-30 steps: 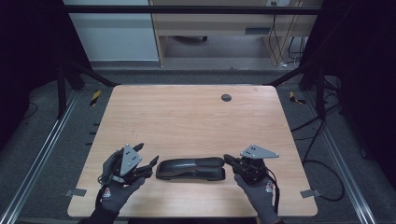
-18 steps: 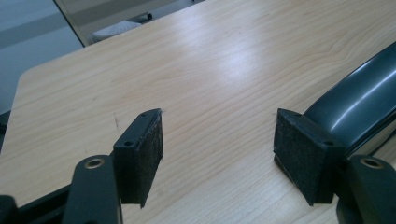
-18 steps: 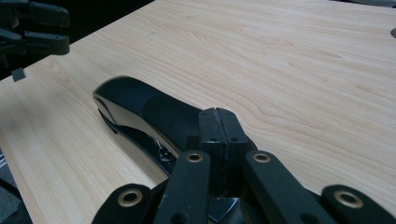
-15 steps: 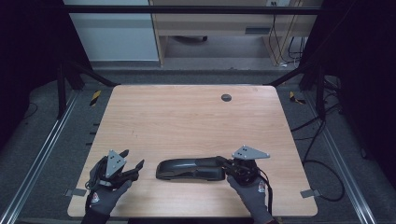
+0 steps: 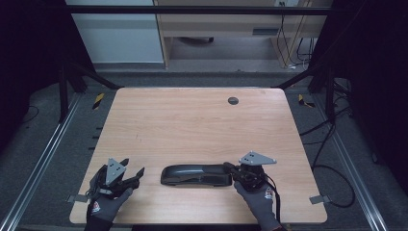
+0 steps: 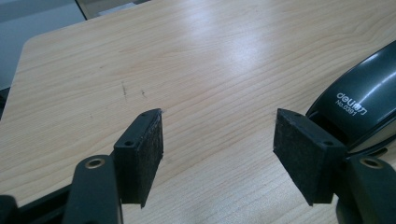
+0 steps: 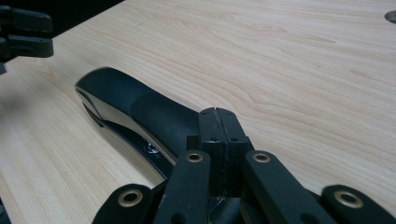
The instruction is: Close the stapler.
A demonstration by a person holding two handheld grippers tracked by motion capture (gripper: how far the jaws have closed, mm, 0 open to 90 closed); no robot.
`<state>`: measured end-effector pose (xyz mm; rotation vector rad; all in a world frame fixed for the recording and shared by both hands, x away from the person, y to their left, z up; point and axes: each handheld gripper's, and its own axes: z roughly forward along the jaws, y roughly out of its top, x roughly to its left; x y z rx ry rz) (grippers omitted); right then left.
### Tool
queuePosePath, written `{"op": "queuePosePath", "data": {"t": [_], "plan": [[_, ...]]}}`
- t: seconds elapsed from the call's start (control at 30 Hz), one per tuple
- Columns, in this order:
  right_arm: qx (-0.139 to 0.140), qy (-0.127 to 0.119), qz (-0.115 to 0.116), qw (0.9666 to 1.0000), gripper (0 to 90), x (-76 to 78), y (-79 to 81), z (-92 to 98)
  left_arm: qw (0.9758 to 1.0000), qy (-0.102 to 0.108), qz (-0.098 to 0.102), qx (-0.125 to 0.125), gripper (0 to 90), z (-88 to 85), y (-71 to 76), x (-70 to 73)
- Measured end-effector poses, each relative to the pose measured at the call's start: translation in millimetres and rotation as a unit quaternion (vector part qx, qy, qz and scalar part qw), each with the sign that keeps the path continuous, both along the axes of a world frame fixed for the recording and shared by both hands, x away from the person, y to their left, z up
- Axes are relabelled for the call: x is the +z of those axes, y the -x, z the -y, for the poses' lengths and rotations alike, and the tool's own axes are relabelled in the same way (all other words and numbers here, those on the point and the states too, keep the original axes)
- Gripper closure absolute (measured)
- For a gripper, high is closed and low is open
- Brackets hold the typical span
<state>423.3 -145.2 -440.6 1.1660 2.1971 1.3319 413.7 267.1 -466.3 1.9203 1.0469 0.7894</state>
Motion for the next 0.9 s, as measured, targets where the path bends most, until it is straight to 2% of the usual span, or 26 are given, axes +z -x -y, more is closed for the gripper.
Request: {"op": "queuePosePath", "data": {"t": [0.1, 0.2, 0.9], "plan": [[-0.003, 0.006, -0.003, 1.0, 90.0, -5.6, -0.5, -0.3, 1.0, -0.002, -0.002, 0.0, 33.3, 0.0, -0.4, -0.7], [-0.006, -0.002, -0.003, 1.0, 90.0, -8.6, -0.3, 1.0, 1.0, -0.001, 0.002, 0.002, 33.3, -0.6, 0.0, 0.5], [-0.012, -0.006, 0.007, 0.9999, 90.0, -11.2, 2.6, 0.5, 1.0, -0.003, 0.0, 0.002, 33.5, -0.2, -0.7, -0.1]]}}
